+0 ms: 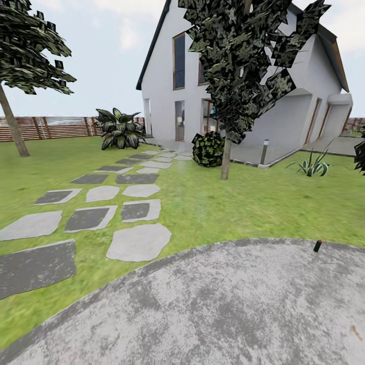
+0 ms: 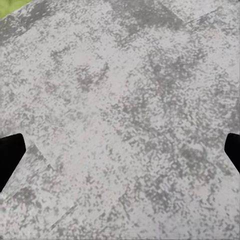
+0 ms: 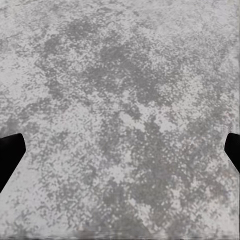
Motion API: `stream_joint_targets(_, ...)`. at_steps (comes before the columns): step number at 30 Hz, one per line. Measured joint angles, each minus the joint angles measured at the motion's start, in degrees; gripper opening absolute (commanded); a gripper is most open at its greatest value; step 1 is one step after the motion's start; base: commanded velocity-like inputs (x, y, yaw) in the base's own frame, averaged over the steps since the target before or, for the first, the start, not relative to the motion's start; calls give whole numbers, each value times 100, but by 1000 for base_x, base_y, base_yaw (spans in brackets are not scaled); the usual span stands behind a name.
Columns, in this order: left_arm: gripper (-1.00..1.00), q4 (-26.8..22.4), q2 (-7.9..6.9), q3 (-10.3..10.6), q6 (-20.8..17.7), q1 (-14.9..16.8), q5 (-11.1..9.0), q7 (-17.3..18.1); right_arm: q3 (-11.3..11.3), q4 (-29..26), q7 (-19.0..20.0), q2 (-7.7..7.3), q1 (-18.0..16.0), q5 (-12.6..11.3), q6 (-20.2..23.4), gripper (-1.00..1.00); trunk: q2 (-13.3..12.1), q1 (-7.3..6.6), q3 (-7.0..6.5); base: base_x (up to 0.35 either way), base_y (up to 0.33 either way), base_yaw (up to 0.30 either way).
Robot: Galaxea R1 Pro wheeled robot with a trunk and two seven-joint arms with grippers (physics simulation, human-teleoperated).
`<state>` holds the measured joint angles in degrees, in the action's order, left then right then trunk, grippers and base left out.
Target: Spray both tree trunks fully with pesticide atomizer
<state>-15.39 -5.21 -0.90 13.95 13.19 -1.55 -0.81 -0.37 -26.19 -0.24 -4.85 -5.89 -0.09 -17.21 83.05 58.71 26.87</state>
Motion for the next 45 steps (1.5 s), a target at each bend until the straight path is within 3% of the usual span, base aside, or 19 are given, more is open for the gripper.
stream_joint_targets(6, 100, 38, -50, -8, 15, 1, -55, -8, 4, 79, 17, 8, -5, -13, -1, 100, 0, 0, 0, 240, -160, 0)
stream_joint_targets(12, 100, 49, -66, -19, 133, 4, -242, -13, 7, 80, 31, 10, -5, 0, -1, 100, 0, 0, 0, 244, -180, 0)
stream_joint_targets(19, 100, 67, -68, -18, 151, 5, -286, -10, 8, 64, 32, 10, -5, 5, -1, 100, 0, 0, 0, 216, -225, -32)
stream_joint_targets(45, 100, 87, -67, -19, 152, 6, -295, -17, 12, 89, 8, 9, -3, 8, -1, 100, 0, 1, -9, 184, -252, -271)
